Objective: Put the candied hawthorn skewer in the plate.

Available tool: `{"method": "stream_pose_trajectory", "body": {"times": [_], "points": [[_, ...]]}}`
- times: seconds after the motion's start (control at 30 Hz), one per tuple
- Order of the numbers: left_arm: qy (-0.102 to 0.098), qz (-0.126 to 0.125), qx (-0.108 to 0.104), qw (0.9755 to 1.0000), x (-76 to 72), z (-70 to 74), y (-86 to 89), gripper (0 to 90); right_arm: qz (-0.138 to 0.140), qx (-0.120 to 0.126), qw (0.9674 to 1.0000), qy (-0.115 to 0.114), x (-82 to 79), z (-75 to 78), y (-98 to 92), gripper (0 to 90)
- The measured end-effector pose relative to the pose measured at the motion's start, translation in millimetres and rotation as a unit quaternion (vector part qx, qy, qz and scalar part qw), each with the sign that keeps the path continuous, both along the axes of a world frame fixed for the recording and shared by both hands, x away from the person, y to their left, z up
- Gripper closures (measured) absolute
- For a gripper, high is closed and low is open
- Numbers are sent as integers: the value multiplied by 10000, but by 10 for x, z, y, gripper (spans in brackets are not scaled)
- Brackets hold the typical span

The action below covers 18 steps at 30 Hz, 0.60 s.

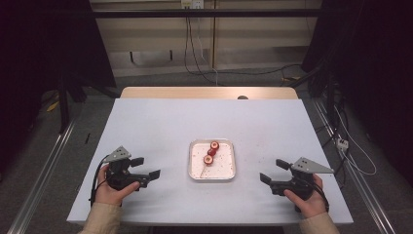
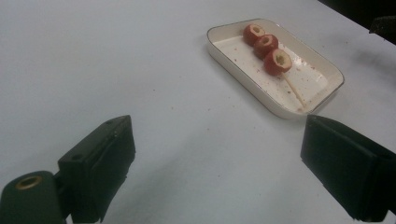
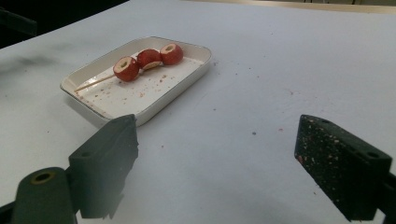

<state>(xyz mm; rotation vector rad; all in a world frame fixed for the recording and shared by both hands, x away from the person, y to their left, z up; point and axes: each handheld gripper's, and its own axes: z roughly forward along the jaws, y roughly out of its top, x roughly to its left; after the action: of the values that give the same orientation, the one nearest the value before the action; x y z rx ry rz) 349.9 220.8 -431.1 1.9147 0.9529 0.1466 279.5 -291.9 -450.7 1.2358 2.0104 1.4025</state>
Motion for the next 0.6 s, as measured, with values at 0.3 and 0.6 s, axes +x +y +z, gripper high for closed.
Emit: {"method": "stream_pose_trajectory", "body": {"times": [0.3, 0.6], "points": [[-20, 74, -45, 10000, -16, -10, 56, 96, -7, 13, 10000, -12, -4, -7, -10, 131], [-28, 83, 16, 10000, -51, -35, 33, 97, 7, -1, 10000, 36, -11, -40, 14, 131]]}}
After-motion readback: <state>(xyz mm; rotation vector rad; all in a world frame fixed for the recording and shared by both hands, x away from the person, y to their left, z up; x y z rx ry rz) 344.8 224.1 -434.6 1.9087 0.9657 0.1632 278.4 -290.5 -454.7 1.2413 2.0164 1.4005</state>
